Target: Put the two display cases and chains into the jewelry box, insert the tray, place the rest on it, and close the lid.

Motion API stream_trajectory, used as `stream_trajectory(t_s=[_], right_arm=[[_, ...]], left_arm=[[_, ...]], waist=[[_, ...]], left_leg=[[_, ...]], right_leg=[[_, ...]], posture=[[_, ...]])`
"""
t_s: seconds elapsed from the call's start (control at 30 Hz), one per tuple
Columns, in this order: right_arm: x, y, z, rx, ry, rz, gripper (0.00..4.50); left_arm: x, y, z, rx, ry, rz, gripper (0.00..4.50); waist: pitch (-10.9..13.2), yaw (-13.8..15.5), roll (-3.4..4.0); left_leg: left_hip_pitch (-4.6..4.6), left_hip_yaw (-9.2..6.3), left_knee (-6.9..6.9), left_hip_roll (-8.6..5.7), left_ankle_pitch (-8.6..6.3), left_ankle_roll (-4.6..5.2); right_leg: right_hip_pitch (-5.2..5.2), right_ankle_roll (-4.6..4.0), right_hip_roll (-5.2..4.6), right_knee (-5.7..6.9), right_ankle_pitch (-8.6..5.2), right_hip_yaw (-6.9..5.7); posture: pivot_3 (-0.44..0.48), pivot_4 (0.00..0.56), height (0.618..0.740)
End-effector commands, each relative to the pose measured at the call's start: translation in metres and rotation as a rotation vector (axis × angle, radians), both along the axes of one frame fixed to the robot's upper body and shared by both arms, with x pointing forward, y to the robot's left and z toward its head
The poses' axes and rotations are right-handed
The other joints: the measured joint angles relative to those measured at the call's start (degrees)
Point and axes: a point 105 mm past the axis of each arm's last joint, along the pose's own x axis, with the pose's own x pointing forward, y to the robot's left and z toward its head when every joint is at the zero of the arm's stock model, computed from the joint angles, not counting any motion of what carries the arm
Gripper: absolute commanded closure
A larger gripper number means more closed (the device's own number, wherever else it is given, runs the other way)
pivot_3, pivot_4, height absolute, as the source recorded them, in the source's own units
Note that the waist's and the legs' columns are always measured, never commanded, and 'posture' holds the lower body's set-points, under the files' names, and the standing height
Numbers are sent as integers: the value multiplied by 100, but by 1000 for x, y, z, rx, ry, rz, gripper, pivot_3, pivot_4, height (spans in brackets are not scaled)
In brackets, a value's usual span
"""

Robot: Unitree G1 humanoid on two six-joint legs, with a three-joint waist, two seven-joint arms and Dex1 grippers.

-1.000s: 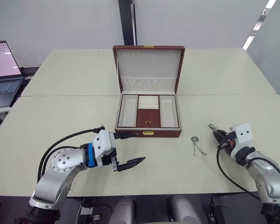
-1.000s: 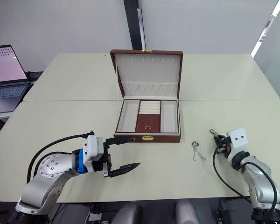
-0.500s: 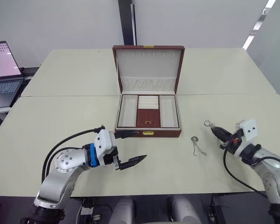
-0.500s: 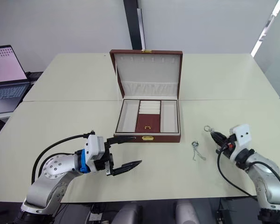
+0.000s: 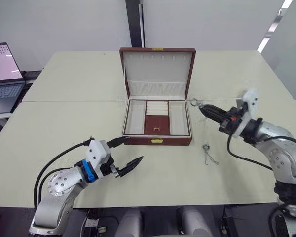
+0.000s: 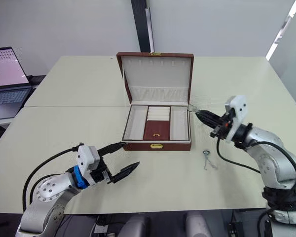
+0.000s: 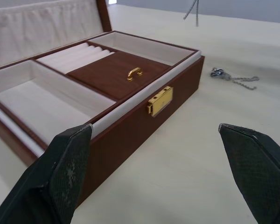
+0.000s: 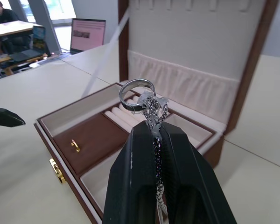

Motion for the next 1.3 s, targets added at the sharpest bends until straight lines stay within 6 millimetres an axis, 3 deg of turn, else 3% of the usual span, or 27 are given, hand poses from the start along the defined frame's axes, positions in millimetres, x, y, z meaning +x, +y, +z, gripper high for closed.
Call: stream_trajectory(t_s=[0.03,0.37,0.63,1.03,1.3], right_arm=[[3,18,15,6,-41,67,4492],[29,78,16,-50,-68,192,4492],[46,126,11,-76,-80,241,4492],[49,166,5,-92,-93,287,4492],[46,175,-8,-115,-83,308,4492]], left_arm=[[-2,8,15,-5,-73,89,0],[-16,30,14,-69,-78,346,0],[-21,31,17,-102,-89,442,0],[-24,32,21,-164,-89,515,0],[-25,32,21,-163,-86,526,0]], waist=[[0,1,0],[0,-3,0],[0,-7,1],[1,-14,2],[1,-20,3]], left_leg=[[0,-1,0,1,0,0],[-1,1,0,0,0,-1],[-2,0,0,0,0,-1],[-2,-1,-2,-1,0,-1],[-2,-2,-3,-1,0,-1]], right_leg=[[0,0,0,0,0,-1],[-5,0,-1,2,0,2],[-9,-1,-1,3,0,-1],[-12,-1,0,3,0,0],[-13,-1,0,3,0,-2]], posture=[[0,150,740],[0,150,740],[0,150,740],[0,150,740],[0,150,740]])
